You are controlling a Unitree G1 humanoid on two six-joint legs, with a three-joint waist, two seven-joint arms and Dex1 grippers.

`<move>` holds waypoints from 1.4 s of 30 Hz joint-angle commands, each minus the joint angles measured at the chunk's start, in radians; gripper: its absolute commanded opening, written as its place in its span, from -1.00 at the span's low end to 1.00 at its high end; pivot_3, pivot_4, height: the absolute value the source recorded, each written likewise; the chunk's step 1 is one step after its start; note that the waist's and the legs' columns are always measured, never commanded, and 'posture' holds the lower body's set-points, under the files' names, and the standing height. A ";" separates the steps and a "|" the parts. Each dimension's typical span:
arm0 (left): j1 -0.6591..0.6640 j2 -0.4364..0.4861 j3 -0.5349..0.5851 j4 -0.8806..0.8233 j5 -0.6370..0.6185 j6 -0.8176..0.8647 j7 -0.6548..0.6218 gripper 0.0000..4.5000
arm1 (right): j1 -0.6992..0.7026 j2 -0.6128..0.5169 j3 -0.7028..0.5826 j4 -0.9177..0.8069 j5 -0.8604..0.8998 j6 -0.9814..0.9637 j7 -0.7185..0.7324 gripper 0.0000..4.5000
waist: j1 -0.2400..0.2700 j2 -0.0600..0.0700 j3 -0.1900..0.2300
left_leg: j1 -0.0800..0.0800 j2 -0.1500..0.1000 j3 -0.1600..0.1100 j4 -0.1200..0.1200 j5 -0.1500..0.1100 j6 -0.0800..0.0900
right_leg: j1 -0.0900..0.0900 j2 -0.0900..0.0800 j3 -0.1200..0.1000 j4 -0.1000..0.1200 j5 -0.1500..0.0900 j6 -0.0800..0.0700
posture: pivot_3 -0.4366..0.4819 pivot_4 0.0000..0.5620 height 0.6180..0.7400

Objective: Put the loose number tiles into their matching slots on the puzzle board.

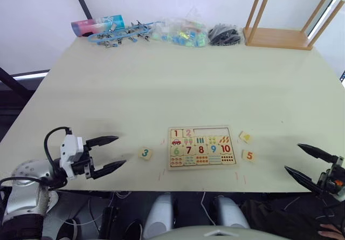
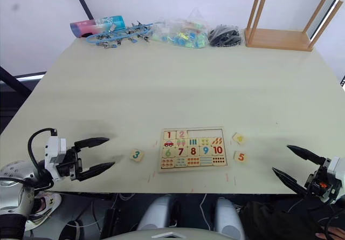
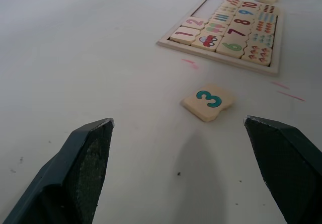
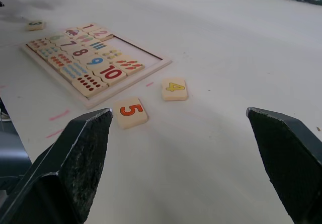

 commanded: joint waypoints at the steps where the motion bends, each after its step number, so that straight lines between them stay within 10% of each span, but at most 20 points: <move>1: 0.050 -0.019 0.030 -0.104 -0.013 0.013 0.064 0.96 | 0.010 0.014 -0.002 -0.060 0.012 -0.011 -0.005 1.00 | 0.000 0.000 0.000 | 0.000 0.000 0.000 0.000 0.000 0.000 | 0.000 -0.001 0.000 0.000 0.000 0.000 | -0.05 -0.47 0.95; 13: 0.061 -0.032 -0.074 -0.263 0.081 0.050 0.189 0.96 | 0.063 0.052 0.022 -0.152 0.019 -0.009 -0.006 1.00 | 0.002 0.000 -0.001 | 0.000 -0.001 0.000 -0.002 0.000 0.000 | 0.000 -0.008 0.000 -0.001 0.000 0.000 | -0.05 -0.47 0.95; 26: -0.318 0.090 -0.260 -0.009 0.059 0.011 -0.183 0.96 | 0.081 0.082 0.056 -0.202 0.015 -0.028 -0.015 1.00 | 0.001 0.000 -0.001 | 0.000 -0.002 0.000 -0.002 0.000 0.000 | 0.000 0.001 -0.001 -0.002 0.000 0.000 | -0.05 -0.47 0.95; 42: -0.691 0.235 -0.869 0.396 -0.025 -0.370 -0.191 0.96 | 0.063 0.051 0.079 -0.203 0.039 -0.042 0.065 1.00 | 0.002 0.000 0.000 | 0.000 -0.002 0.001 -0.002 0.000 0.000 | 0.000 0.004 0.000 -0.001 0.002 0.004 | -0.05 -0.47 0.95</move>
